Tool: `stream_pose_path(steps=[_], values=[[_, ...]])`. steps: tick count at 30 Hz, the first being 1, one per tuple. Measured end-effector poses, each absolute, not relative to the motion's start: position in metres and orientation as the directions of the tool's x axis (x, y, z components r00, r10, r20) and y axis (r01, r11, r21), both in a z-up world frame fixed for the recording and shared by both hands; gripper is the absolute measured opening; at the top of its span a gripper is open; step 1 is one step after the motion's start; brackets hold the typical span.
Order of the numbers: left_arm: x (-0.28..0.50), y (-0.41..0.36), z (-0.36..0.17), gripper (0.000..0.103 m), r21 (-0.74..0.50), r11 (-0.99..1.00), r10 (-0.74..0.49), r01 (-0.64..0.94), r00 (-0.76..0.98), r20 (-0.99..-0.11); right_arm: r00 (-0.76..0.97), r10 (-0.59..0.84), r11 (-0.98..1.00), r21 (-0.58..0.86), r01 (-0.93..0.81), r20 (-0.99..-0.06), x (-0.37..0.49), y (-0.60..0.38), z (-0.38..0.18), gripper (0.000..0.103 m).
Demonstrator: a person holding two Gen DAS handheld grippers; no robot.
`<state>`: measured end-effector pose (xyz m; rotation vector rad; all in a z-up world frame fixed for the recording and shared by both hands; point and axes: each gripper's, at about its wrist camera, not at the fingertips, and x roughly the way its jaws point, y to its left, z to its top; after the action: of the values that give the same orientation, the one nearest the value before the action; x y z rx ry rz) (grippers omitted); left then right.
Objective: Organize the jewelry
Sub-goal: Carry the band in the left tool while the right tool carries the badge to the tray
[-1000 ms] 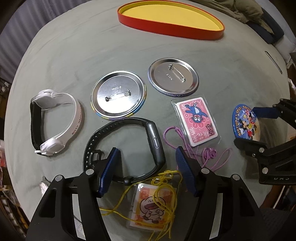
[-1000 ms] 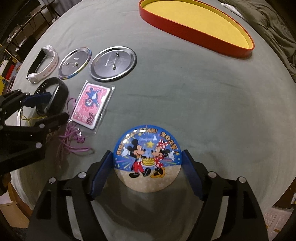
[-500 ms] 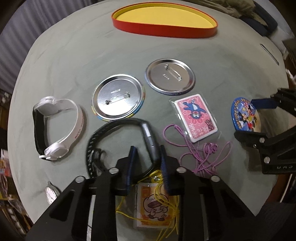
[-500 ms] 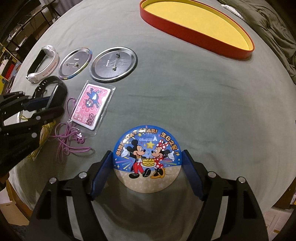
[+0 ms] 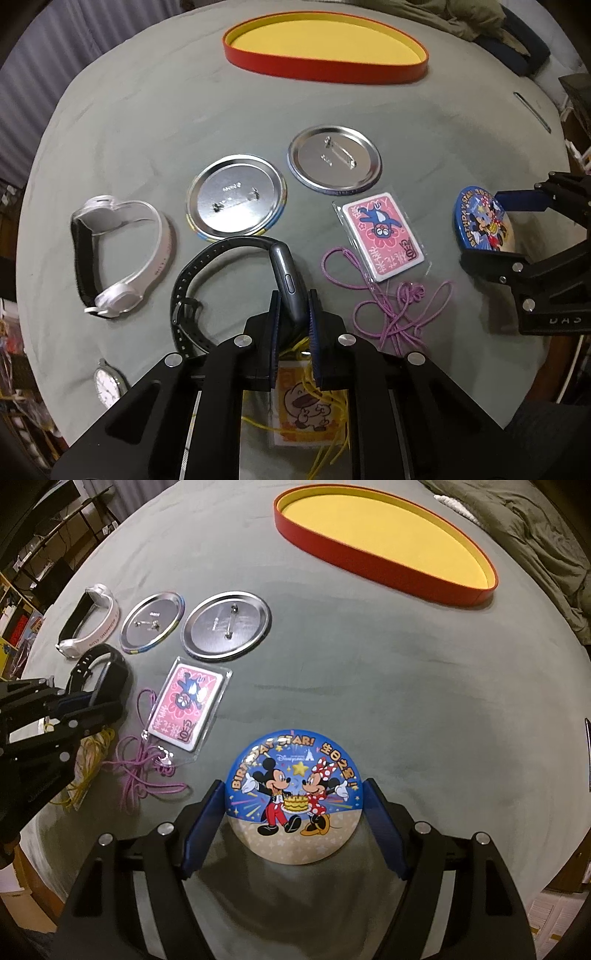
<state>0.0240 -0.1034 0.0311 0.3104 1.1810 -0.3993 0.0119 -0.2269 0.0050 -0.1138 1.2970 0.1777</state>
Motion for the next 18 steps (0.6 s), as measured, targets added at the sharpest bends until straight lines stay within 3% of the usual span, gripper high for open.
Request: stream_pose_path(steps=[9, 18], values=[[0.031, -0.090, 0.080, 0.012, 0.010, 0.896, -0.177, 0.445, 0.378, -0.909, 0.342, 0.056, 0.986, -0.001, -0.166, -0.938, 0.015, -0.244, 0.051, 0.070], [0.097, -0.114, 0.144, 0.012, -0.016, 0.942, -0.186, 0.335, 0.481, -0.857, 0.428, 0.103, 0.970, -0.004, -0.243, -0.898, 0.078, -0.282, 0.095, 0.070]])
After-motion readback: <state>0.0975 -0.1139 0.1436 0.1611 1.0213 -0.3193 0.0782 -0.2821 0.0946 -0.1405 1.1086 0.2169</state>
